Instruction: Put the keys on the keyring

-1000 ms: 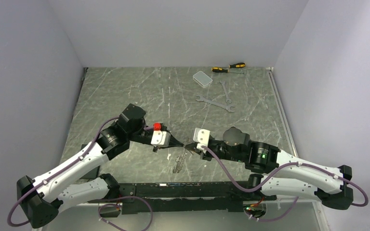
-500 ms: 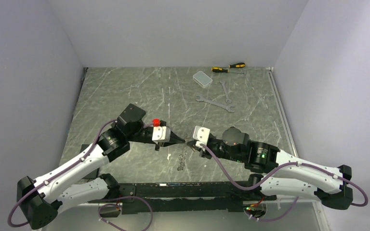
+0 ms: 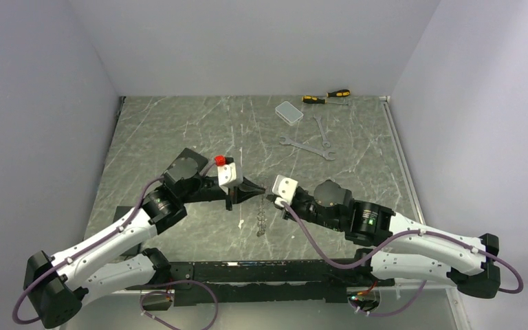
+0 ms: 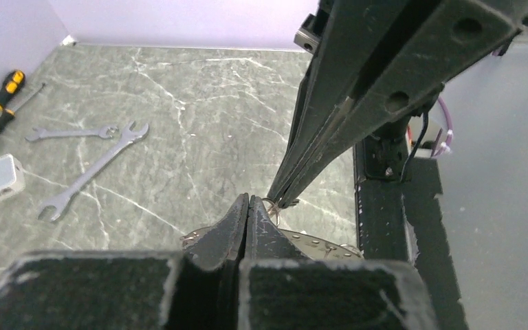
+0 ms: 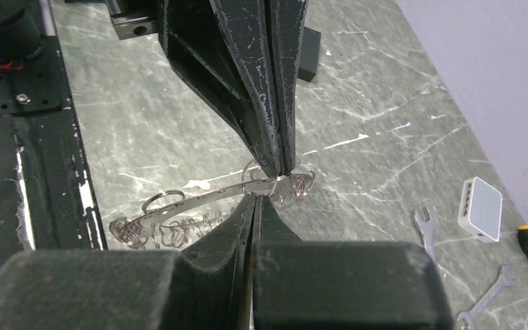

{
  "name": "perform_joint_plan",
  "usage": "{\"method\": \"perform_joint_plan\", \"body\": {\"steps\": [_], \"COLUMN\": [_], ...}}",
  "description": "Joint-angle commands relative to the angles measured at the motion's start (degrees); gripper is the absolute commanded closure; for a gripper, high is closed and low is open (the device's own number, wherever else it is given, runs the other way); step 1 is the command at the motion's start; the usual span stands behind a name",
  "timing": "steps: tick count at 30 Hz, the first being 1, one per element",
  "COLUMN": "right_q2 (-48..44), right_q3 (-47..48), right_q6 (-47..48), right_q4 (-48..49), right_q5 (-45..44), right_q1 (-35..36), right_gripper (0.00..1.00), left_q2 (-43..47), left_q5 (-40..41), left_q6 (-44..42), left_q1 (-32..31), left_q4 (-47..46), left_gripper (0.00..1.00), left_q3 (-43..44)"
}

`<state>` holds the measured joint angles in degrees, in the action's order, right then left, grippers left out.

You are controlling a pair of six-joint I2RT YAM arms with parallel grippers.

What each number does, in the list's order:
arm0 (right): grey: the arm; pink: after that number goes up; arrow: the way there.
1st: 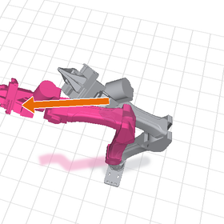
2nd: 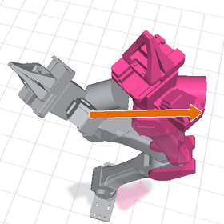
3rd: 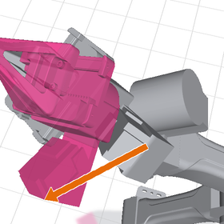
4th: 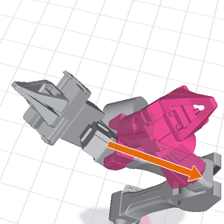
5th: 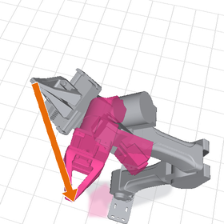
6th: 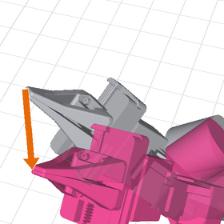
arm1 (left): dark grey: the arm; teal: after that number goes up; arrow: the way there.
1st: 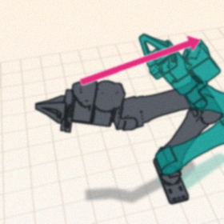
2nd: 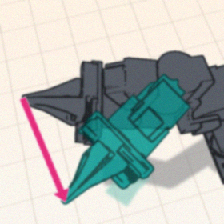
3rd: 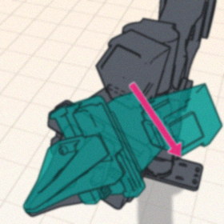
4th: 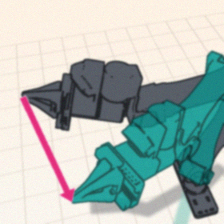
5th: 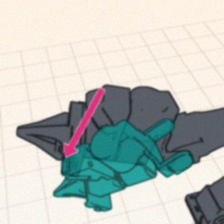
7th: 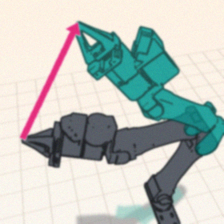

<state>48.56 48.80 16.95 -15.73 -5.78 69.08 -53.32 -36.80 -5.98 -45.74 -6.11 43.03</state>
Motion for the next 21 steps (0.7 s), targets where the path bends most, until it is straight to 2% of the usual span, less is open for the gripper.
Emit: {"method": "perform_joint_plan", "body": {"steps": [1, 13, 18, 21], "right_q2": [0.5, -1.3, -1.4, -1.8], "right_q3": [-0.5, -3.6, -2.6, -1.9], "right_q6": [1.0, 1.0, 1.6, 2.1], "right_q4": [4.4, 10.7, 8.5, 6.5], "right_q5": [-3.6, -4.1, -2.5, -1.0], "right_q1": [0.0, 0.0, 0.0, -0.1], "right_gripper": [1.00, 1.00, 1.00, 1.00], "left_q2": [1.3, 3.2, 5.8, 7.1], "left_q5": [4.9, 9.2, 7.5, 5.5], "left_q6": [10.1, 13.5, 7.6, 0.5], "left_q1": [-0.1, -0.1, -0.1, -0.1], "left_q4": [-10.4, -13.6, -7.8, -1.8], "left_gripper": [1.00, 1.00, 1.00, 0.90], "left_q3": [-1.5, -4.4, -4.3, -2.5]}}
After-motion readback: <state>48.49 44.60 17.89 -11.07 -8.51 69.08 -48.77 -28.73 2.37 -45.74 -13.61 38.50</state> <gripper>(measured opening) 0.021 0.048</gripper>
